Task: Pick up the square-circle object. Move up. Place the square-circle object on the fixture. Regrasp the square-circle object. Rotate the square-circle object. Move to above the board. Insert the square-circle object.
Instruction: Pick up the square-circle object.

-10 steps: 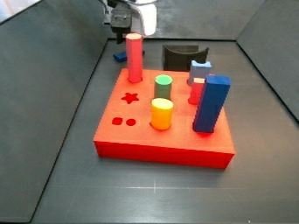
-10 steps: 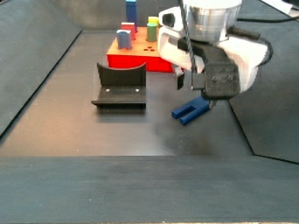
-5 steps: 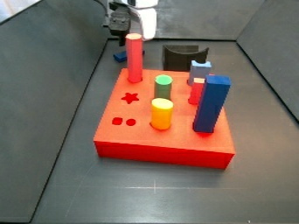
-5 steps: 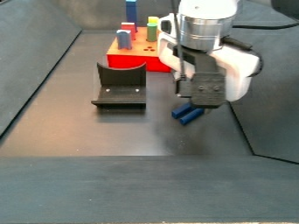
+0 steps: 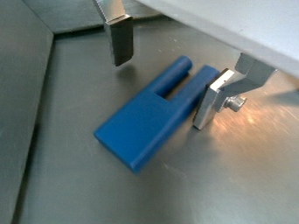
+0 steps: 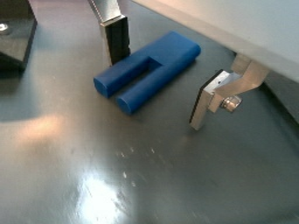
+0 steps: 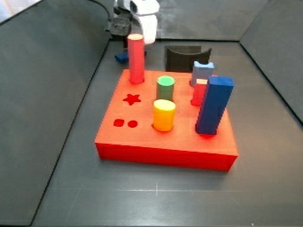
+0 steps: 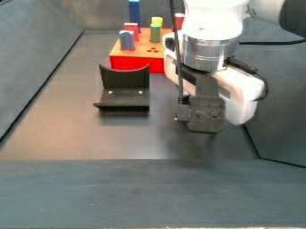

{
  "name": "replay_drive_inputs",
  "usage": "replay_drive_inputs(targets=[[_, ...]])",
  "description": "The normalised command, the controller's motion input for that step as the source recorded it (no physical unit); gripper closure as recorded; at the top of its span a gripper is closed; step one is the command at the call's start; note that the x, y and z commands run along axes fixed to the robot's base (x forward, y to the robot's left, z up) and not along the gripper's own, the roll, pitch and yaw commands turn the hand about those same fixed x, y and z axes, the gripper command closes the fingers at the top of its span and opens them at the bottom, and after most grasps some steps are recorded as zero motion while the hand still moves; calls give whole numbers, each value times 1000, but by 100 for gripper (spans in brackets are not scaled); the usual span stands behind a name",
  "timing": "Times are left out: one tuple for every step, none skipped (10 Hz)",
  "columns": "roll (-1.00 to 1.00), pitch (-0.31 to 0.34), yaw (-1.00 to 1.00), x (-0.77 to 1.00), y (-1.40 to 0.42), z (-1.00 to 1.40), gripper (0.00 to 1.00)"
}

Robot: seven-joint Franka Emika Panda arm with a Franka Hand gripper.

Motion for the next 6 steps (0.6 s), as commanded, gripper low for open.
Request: replay_drive_inputs(targets=[[-9, -1, 0, 0, 17, 0, 0], [-40, -166, 103, -29, -331, 0, 0], [-87, -373, 343, -163, -551, 0, 0], [-164, -459, 423, -117, -514, 0, 0], [-181, -489, 431, -117, -483, 0, 0], [-180, -493, 386, -314, -354, -46, 0]])
